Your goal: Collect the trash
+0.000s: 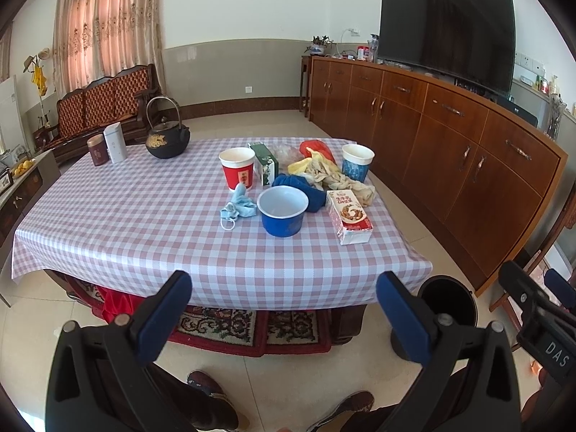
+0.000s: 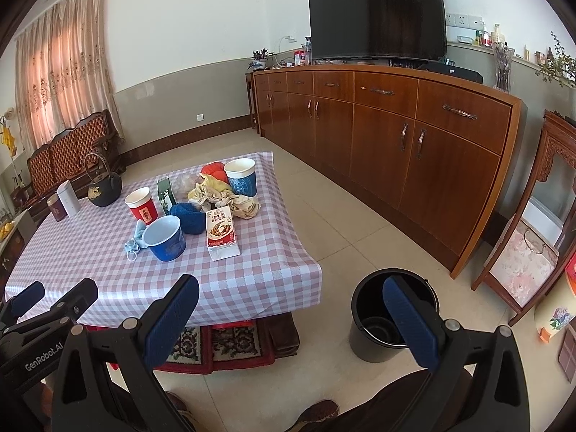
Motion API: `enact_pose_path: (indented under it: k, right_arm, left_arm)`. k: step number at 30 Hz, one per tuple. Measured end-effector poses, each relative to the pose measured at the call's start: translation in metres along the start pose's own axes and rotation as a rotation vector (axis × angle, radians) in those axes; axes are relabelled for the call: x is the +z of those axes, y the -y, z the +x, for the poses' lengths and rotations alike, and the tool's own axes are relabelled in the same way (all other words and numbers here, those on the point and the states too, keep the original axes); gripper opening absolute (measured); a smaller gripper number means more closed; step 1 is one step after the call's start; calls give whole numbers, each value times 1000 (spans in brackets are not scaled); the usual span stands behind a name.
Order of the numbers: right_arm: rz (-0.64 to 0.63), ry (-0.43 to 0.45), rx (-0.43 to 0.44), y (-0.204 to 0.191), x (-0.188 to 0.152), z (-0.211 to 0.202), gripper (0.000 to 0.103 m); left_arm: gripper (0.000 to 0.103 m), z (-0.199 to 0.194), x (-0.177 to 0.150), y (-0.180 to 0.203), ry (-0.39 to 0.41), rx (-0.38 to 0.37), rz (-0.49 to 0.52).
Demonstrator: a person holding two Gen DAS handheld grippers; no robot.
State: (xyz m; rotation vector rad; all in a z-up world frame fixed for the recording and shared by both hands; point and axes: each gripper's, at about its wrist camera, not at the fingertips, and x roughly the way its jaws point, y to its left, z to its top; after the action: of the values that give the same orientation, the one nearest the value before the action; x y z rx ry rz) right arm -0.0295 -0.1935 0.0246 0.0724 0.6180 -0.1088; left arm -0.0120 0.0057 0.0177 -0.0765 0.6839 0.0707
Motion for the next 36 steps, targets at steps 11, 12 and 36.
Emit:
enact_pose_path:
  k: [11, 12, 36]
  right_arm:
    - [-2, 0, 0, -1, 0, 0, 103]
    - [-2, 0, 1, -1, 0, 0, 103]
    - [-14, 1, 16, -6, 2, 6, 103]
  left_arm:
    - [103, 0, -1, 0, 2, 6, 4]
    - [103, 1, 0, 0, 2, 6, 4]
    - [103, 8, 2, -8, -6, 15, 6]
